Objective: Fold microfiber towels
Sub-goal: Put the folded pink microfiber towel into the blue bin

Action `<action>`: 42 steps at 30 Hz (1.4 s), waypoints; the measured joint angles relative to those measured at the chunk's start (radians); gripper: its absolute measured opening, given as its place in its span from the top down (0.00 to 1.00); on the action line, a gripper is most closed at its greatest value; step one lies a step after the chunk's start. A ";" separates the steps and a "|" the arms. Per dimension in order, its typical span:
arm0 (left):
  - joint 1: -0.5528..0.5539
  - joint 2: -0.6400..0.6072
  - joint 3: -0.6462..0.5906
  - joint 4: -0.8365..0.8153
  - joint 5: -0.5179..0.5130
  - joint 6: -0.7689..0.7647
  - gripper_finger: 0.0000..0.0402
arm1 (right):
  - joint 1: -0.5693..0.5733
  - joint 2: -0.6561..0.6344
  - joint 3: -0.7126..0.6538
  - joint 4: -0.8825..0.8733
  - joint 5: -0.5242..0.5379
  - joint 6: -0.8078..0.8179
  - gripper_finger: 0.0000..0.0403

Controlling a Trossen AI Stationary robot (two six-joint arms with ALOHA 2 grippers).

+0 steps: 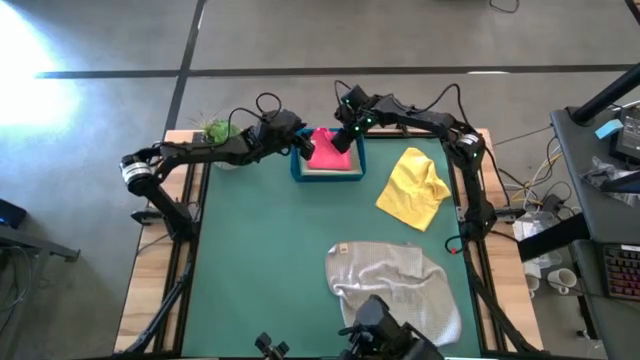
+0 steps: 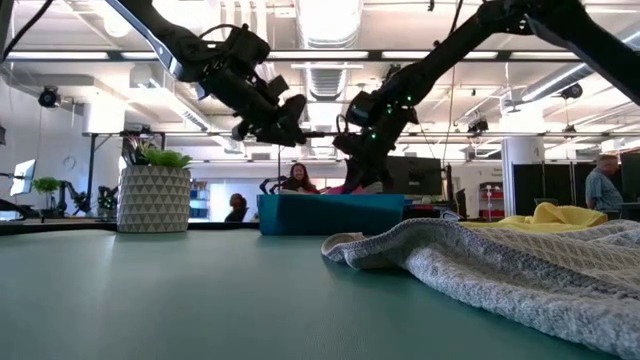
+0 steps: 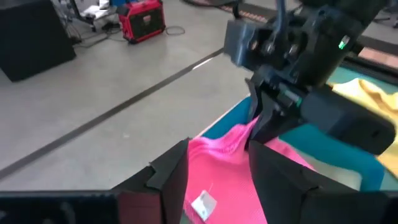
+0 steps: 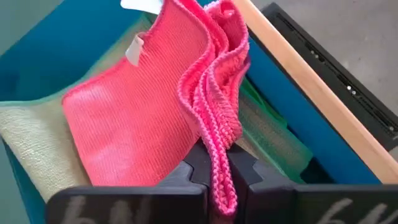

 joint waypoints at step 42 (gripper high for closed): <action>0.047 -0.095 0.037 -0.102 -0.021 0.214 0.61 | 0.049 -0.014 0.125 -0.453 -0.112 -0.433 0.52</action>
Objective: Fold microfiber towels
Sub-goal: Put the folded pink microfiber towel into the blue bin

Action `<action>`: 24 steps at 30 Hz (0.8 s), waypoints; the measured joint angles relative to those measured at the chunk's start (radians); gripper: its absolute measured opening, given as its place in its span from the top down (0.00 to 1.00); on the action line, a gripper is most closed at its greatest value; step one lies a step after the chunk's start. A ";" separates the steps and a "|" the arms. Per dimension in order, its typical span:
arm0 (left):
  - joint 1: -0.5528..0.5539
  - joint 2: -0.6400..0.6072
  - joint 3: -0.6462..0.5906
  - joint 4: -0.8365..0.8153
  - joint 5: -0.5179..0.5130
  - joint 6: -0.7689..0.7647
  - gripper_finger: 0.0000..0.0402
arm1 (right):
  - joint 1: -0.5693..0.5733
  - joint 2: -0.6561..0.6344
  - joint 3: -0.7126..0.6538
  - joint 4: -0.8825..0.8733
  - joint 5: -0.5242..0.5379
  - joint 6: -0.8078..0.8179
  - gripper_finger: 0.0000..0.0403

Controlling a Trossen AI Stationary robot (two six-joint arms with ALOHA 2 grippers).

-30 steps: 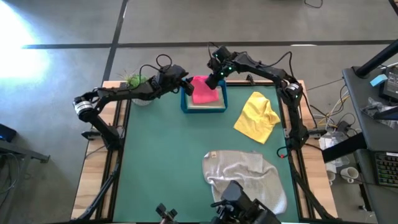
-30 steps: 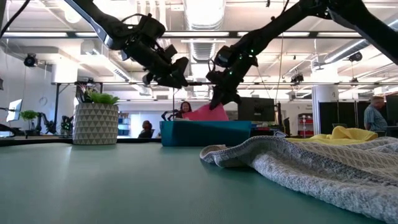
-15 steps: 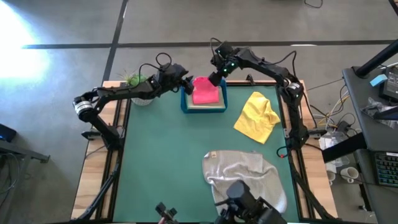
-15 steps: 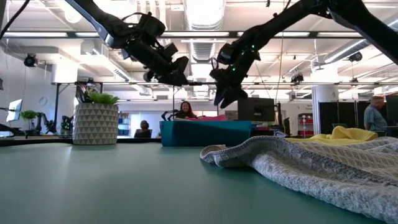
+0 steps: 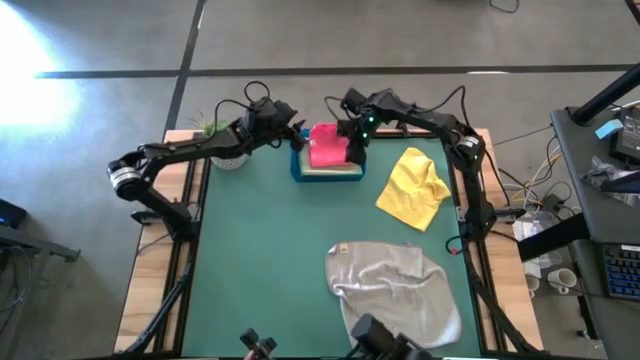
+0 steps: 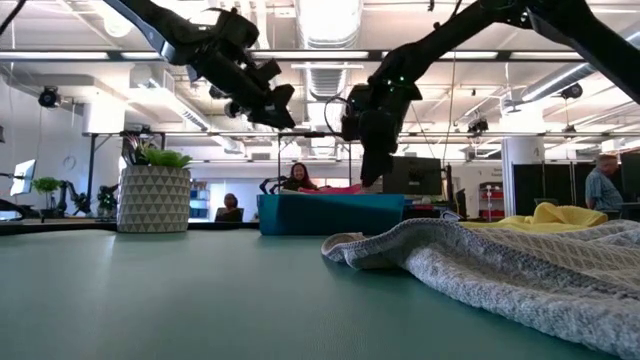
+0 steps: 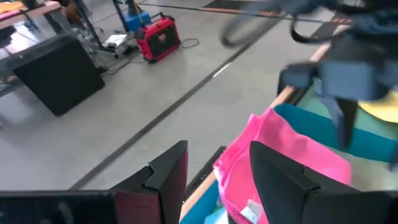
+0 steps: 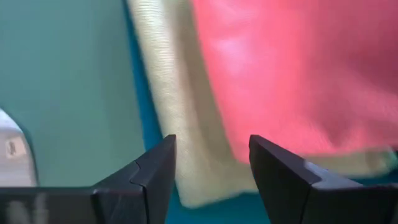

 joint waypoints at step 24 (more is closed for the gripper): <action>0.024 -0.033 -0.015 -0.036 -0.006 0.001 0.61 | 0.108 0.000 -0.157 0.363 0.191 -0.163 0.54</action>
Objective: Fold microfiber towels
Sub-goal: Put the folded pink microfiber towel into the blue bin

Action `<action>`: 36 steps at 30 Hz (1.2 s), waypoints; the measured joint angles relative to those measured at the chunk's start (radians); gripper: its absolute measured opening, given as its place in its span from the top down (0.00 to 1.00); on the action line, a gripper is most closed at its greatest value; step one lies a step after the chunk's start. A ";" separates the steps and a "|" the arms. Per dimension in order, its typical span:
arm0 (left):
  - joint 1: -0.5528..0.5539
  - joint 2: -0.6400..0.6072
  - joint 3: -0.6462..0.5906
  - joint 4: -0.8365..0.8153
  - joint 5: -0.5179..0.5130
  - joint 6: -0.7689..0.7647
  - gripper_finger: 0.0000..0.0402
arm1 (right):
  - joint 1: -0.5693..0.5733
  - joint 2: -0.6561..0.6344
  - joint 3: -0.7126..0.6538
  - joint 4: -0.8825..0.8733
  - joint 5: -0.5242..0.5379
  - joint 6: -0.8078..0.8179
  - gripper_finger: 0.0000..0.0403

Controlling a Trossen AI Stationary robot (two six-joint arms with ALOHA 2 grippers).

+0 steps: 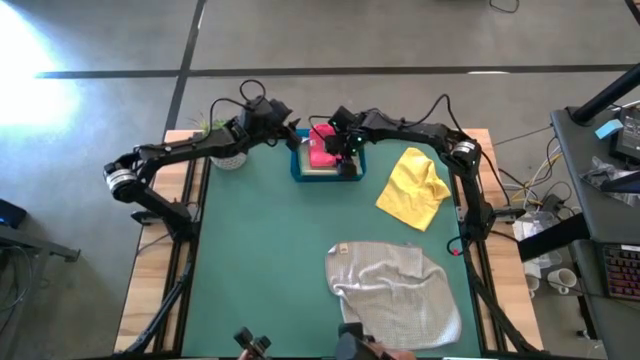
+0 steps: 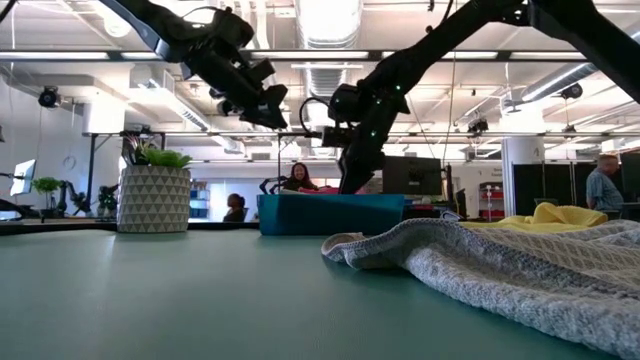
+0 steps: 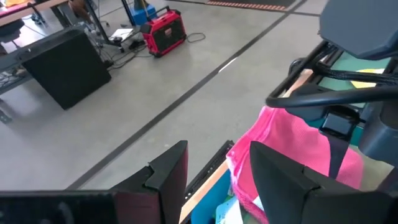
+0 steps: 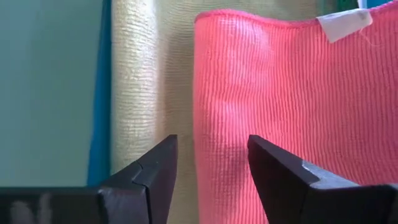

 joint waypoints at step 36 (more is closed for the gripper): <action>0.033 0.002 -0.001 0.002 0.000 0.000 0.61 | 0.019 0.020 -0.001 0.015 0.078 0.121 0.98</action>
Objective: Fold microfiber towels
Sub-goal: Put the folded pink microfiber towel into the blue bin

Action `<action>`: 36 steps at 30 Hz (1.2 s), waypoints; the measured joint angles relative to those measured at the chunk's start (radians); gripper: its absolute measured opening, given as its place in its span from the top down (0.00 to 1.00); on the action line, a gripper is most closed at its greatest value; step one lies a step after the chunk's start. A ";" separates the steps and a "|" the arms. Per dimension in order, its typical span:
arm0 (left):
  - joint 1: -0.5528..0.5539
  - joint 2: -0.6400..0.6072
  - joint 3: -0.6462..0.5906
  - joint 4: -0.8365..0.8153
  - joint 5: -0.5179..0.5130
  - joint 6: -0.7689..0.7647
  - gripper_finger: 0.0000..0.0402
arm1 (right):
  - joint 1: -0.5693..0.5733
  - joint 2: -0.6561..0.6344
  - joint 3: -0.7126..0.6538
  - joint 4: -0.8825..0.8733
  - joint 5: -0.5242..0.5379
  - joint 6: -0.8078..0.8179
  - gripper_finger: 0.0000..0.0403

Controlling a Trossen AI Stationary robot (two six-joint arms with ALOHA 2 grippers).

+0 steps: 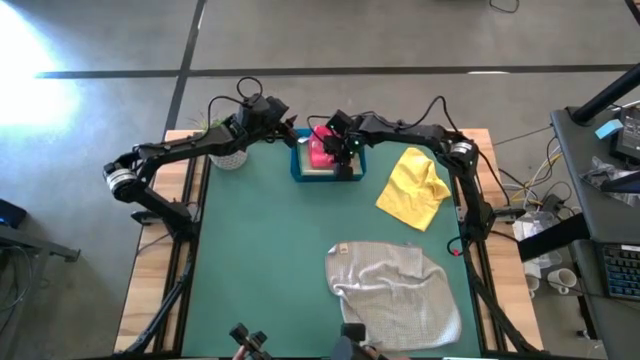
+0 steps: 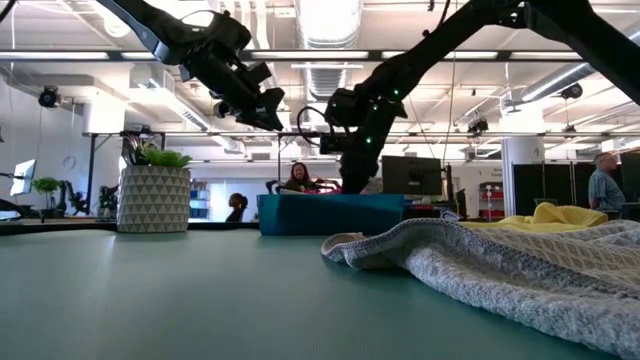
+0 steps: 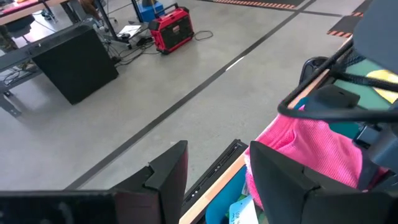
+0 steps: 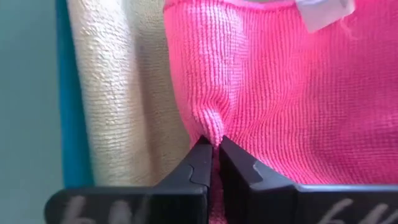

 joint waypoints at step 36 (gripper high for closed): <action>0.000 0.000 0.000 0.000 0.000 0.000 0.61 | 0.047 -0.030 0.033 -0.113 -0.026 0.066 0.72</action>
